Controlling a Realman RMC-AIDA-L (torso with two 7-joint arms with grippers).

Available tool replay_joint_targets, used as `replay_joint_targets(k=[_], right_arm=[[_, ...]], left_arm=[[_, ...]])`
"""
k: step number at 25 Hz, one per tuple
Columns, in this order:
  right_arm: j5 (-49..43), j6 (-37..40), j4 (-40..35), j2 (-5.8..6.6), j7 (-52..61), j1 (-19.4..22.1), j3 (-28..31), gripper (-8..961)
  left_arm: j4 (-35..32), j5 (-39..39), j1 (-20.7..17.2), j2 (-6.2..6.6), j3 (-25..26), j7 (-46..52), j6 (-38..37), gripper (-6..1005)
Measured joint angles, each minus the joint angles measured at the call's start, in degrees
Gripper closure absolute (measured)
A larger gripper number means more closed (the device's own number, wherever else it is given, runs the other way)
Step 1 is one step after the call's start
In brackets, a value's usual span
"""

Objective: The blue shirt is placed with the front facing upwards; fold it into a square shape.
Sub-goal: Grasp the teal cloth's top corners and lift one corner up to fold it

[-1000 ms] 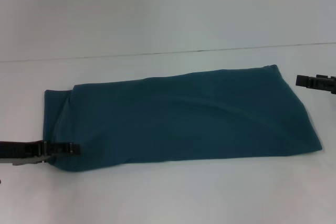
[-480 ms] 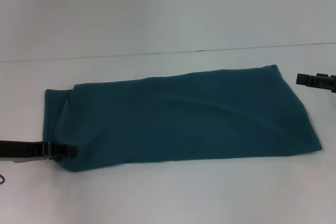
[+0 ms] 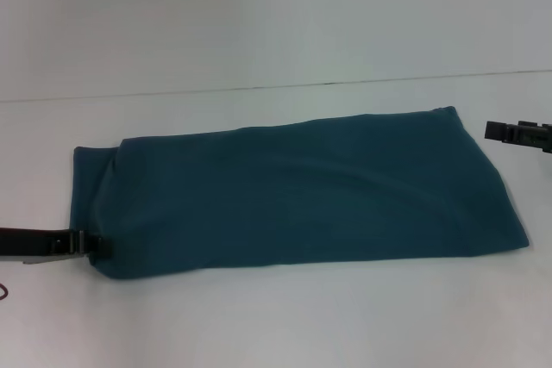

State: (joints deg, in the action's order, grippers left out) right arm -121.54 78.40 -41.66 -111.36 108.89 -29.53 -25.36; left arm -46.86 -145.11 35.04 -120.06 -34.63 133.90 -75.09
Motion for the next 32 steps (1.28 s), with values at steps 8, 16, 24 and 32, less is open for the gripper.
replay_joint_targets(k=[8,16,24,32], right_arm=[[0.0,-0.15,0.19,-0.55,-0.93,0.0,0.01,35],[0.0,-0.41,0.64,-2.59,-3.15,-0.51,-0.03,36],[-0.18,-1.43,0.99,-5.26,-5.12,-2.63,-0.64,37],[0.35,-4.65,3.97,-7.89,-7.08,-5.51,-1.58,86]], left_arm=[[-0.46,0.15,-0.54,0.0,0.68,-0.56,0.16,967],[-2.34,1.06,-1.9,0.35,4.01,-2.11,-0.99,967],[-4.57,2.75,-3.36,1.04,9.76,-6.02,-6.91,966],[-4.27,9.21,-4.0,1.59,13.89,-12.25,-14.35,967]])
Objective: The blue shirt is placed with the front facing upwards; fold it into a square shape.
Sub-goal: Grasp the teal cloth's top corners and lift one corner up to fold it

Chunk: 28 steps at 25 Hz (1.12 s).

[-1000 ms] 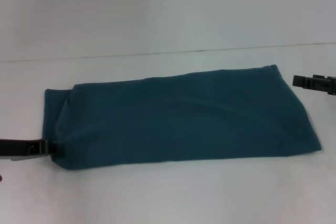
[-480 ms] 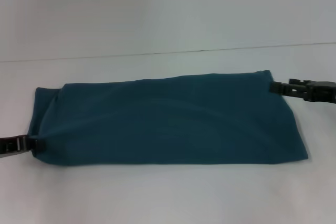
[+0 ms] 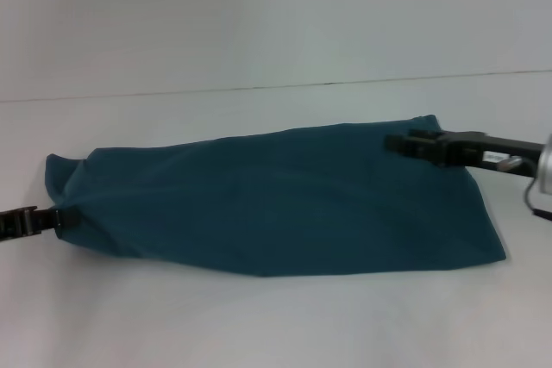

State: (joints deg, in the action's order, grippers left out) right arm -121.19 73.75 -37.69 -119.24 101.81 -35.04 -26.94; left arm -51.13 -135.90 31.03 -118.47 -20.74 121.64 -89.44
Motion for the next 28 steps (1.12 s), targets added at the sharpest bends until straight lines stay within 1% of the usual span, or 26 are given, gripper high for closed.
replay_joint_targets(k=[1,3,4,5,9,12,14,15,20,25,28], right_arm=[[0.43,-0.59,1.12,-0.17,-0.92,-0.4,-0.09,98],[2.06,-2.68,5.1,-0.27,-4.85,-1.35,-0.33,169],[3.42,-5.03,9.26,-0.39,-9.18,-2.49,-0.68,204],[3.42,-5.03,9.26,-0.39,-9.18,-2.49,-0.68,239],[4.31,-7.98,14.92,-0.62,-16.25,-4.32,-2.06,399],[4.31,-8.36,16.12,-0.74,-18.31,-5.12,-4.47,532],[4.31,-8.02,15.99,-0.79,-18.54,-5.48,-7.18,776],[4.31,-8.02,15.99,-0.79,-18.54,-5.48,-7.18,792],[4.29,-6.21,15.36,-0.43,-19.44,-5.48,-11.32,873],[4.27,-6.17,15.39,-0.67,-21.88,-5.52,-13.87,954],[4.52,-6.43,16.15,-0.93,-23.8,-6.09,-14.38,954]], left_arm=[[0.06,0.26,-0.02,0.0,0.14,-0.33,-0.04,967],[0.12,0.53,-0.07,0.02,0.28,-0.7,-0.07,967],[0.22,0.8,-0.11,0.07,0.51,-1.25,-0.22,967],[0.22,0.8,-0.11,0.07,0.51,-1.25,-0.22,967],[0.24,1.14,-0.01,0.3,0.82,-1.72,-0.62,966],[0.24,1.44,0.13,0.4,0.9,-1.8,-0.86,966],[0.25,1.66,0.17,0.42,0.9,-1.81,-1.02,966],[0.25,2.51,0.22,0.43,0.9,-1.82,-1.54,966],[0.14,5.14,0.1,0.44,0.9,-2.1,-3.24,967],[0.1,5.98,-0.05,0.44,0.94,-2.32,-4.28,967],[0.08,6.5,-0.07,0.44,0.97,-2.38,-4.55,967]])
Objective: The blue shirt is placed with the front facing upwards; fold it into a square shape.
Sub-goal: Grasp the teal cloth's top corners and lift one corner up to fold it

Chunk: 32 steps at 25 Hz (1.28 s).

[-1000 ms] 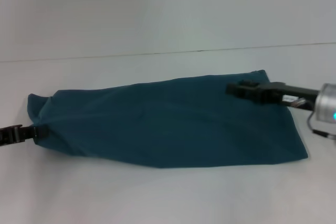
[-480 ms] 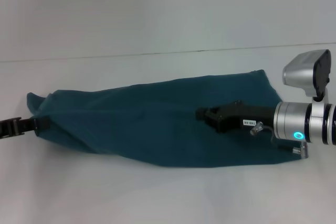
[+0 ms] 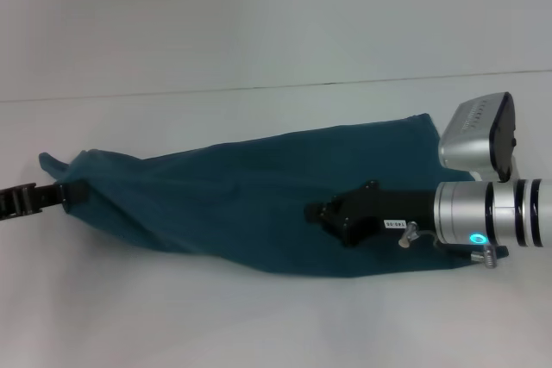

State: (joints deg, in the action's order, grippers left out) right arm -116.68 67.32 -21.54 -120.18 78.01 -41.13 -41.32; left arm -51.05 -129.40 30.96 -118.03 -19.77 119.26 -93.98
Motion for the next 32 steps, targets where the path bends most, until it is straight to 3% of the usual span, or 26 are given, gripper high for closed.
replay_joint_targets(k=[32], right_arm=[[2.18,-14.29,9.95,-0.79,-4.15,-12.15,-5.34,953]], left_arm=[[-0.25,2.26,0.6,1.13,0.7,-0.86,-0.77,967]])
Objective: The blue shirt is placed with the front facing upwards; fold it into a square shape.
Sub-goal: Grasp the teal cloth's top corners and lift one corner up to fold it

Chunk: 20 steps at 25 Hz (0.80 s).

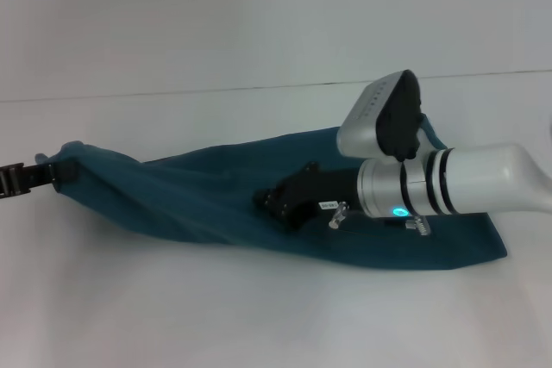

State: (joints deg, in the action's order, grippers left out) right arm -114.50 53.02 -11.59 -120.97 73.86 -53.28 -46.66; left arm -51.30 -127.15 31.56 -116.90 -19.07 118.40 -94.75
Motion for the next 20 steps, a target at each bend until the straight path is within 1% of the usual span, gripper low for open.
replay_joint_targets(k=[5,15,20], right_arm=[[-0.04,-0.51,2.93,-0.08,-1.81,-2.03,-0.5,954],[-0.15,-0.46,6.83,-0.5,-3.37,-4.36,-1.46,954],[-0.16,-0.26,8.51,-0.61,-4.06,-5.61,-1.45,954]], left_arm=[[-0.09,0.0,0.08,0.12,0.0,-0.11,0.01,967],[0.19,0.1,0.5,0.1,0.0,-1.91,-0.01,967],[0.3,1.53,0.56,0.1,-0.28,-2.73,-0.52,966]])
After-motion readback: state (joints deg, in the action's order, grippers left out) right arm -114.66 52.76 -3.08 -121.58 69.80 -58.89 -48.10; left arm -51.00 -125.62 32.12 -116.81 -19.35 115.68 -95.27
